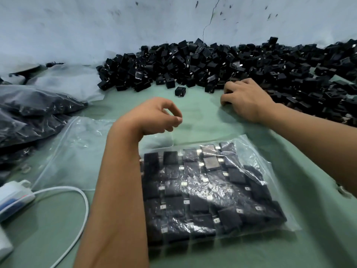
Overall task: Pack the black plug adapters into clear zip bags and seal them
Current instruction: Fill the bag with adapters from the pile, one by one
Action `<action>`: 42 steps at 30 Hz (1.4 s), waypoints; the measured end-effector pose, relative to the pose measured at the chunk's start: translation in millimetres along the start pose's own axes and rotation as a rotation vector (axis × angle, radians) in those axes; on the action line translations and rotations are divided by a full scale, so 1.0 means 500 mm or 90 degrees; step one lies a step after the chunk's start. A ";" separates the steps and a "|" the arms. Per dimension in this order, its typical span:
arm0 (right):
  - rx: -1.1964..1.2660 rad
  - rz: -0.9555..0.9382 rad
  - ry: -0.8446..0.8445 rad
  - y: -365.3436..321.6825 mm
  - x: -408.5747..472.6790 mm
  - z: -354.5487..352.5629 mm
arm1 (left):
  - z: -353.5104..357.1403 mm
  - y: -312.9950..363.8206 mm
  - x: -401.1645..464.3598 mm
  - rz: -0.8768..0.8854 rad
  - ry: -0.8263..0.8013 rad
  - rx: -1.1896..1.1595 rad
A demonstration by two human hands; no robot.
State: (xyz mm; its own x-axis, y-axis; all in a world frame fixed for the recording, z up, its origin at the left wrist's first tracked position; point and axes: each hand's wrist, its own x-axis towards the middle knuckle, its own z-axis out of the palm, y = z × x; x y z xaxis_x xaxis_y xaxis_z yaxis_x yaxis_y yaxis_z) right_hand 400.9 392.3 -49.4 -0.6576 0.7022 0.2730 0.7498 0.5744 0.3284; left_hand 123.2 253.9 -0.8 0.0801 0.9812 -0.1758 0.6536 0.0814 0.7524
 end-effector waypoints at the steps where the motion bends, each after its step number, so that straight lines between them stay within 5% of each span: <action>1: 0.029 0.002 0.013 -0.010 -0.001 -0.004 | -0.008 -0.009 -0.004 -0.008 -0.007 -0.011; 5: 0.254 0.101 0.076 -0.053 -0.020 -0.024 | -0.024 -0.034 -0.016 -0.055 -0.087 -0.002; 9: 0.557 0.369 0.244 -0.076 -0.082 -0.046 | -0.031 -0.043 -0.024 -0.089 -0.150 0.019; 12: 0.830 0.492 0.275 -0.091 -0.158 -0.063 | -0.037 -0.047 -0.025 -0.110 -0.137 0.061; 25: 0.835 0.381 0.055 -0.131 -0.292 -0.086 | -0.024 -0.036 -0.018 -0.119 -0.065 0.081; 29: 0.878 0.359 0.012 -0.116 -0.302 -0.091 | -0.014 -0.019 -0.013 -0.043 -0.034 0.062; 34: 0.745 0.357 -0.052 -0.073 -0.325 -0.100 | 0.014 0.023 -0.005 0.063 -0.059 0.043; 42: 0.844 0.226 -0.120 -0.084 -0.322 -0.101 | 0.153 0.119 0.008 0.243 -0.141 0.107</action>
State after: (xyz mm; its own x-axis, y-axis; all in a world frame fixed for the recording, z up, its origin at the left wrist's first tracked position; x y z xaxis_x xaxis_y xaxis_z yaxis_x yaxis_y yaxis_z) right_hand 471.6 233.6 -61.4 -0.4792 0.8777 -0.0002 0.4521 0.2466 -0.8572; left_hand 220.2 249.2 -5.2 0.4845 0.8733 -0.0516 0.6578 -0.3248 0.6796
